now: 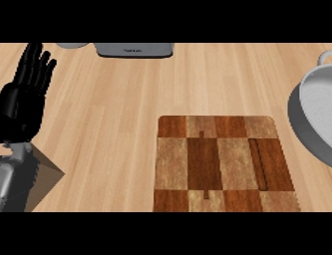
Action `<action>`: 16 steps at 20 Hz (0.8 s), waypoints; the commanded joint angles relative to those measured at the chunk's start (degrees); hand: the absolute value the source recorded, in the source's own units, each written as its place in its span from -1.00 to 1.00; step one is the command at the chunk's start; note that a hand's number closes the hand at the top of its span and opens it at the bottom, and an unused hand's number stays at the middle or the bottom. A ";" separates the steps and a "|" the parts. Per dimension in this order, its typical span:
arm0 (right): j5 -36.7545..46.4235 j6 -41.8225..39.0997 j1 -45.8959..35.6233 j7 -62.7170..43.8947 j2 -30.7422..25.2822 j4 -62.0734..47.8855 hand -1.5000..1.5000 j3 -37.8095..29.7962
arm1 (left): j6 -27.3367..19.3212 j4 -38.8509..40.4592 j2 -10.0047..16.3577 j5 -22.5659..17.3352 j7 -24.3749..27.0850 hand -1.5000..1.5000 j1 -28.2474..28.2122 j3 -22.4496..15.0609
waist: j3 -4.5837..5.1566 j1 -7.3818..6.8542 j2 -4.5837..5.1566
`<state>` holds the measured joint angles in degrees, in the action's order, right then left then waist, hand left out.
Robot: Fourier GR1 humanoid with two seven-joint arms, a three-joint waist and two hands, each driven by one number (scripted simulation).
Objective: Pick the lemon from the cutting board and place it in the pot
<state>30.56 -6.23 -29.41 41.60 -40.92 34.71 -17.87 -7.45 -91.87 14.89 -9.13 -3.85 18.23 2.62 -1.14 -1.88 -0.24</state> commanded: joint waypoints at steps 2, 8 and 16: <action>-6.39 -7.37 -3.34 6.08 -1.25 -4.28 -1.00 -4.59 | -1.50 1.11 -2.49 1.07 0.81 0.00 -3.39 -0.90 | 1.03 0.88 0.53; -13.99 -15.23 -5.72 -1.74 -4.06 -10.00 -1.00 -11.74 | -0.03 -1.03 -0.77 -0.74 -1.72 0.00 -3.59 0.74 | 1.10 1.28 0.22; -19.12 -18.16 -8.98 -0.96 -9.12 -18.97 -1.00 -17.87 | -0.91 2.47 -3.86 1.08 2.60 0.00 -3.36 -0.48 | 0.95 0.31 1.01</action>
<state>13.67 -22.58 -37.37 40.24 -47.70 19.11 -33.15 -7.97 -92.13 14.18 -8.29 -4.28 18.37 3.20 -1.02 -1.21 -0.16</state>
